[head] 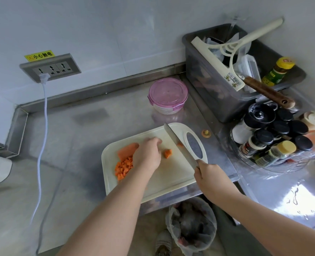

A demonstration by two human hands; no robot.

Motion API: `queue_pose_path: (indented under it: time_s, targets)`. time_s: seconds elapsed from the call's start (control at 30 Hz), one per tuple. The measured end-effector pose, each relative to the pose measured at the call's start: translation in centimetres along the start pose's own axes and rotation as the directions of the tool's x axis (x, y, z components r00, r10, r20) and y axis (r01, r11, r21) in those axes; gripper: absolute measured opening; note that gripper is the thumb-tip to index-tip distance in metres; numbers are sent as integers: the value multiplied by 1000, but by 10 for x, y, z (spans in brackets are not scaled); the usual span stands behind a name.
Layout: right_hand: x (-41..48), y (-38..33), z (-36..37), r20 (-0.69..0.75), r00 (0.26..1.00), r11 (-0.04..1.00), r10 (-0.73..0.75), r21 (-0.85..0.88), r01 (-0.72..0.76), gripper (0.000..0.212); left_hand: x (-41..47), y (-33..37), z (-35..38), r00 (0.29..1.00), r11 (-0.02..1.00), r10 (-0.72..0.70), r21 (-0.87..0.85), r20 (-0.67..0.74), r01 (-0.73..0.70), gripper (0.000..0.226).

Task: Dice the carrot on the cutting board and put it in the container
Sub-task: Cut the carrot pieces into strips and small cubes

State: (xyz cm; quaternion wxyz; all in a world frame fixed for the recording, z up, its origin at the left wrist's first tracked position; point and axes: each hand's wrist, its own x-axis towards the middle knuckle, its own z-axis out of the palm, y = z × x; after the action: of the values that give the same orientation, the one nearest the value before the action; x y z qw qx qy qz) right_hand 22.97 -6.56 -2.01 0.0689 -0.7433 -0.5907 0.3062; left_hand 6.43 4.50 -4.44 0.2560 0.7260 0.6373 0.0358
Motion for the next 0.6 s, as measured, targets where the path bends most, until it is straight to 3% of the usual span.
queue_pose_path:
  time_s: [0.07, 0.13, 0.3, 0.5, 0.6]
  targets:
    - [0, 3, -4, 9, 999, 999, 40, 6, -40, 21, 7, -3, -6, 965, 962, 209, 145, 156, -231, 44]
    - [-1, 5, -8, 26, 997, 997, 72, -3, -72, 34, 13, -3, -10, 912, 899, 299, 238, 280, -368, 43]
    - [-3, 6, -9, 40, 993, 994, 108, 27, -109, 36, 25, 5, -15, 856, 878, 328, 206, 400, -433, 27]
    - [-1, 0, -7, 38, 991, 991, 128, 37, -130, 37, 27, 4, -18, 832, 828, 383, 251, 402, -502, 30]
    - [0, -2, -5, 49, 990, 990, 131, 47, -133, 36, 25, 4, -18, 795, 752, 446, 309, 412, -582, 35]
